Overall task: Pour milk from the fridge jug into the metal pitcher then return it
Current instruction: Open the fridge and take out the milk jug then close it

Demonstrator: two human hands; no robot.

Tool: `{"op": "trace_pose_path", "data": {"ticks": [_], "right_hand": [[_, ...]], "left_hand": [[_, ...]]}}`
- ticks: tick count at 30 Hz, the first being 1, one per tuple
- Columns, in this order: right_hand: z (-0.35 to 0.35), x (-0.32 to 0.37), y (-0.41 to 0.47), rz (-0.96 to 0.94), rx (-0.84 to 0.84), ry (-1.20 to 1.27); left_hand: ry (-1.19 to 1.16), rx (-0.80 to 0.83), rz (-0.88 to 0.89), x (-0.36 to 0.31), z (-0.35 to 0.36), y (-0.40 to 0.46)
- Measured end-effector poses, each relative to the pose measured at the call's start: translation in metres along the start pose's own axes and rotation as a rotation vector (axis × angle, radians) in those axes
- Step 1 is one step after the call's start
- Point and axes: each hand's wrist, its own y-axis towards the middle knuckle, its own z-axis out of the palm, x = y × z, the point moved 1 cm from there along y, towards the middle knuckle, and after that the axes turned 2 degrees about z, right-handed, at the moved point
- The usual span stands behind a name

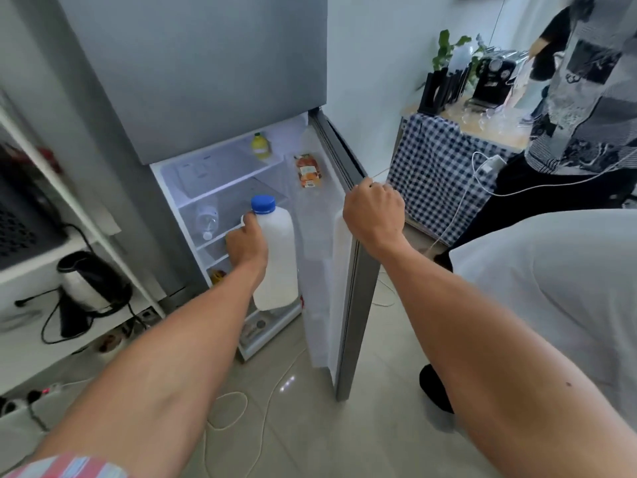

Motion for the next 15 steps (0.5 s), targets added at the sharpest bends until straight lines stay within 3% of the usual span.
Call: {"op": "trace_pose_path", "data": {"ticks": [8,15], "right_hand": [[0.013,0.090,-0.030,-0.094,-0.085,0.276],[0.034,0.147,-0.027,-0.262,0.026,0.455]], "left_hand": [[0.012,-0.043,0.007,-0.003,-0.077,0.052],[-0.083,-0.175,-0.019,-0.016,-0.123,0.083]]}}
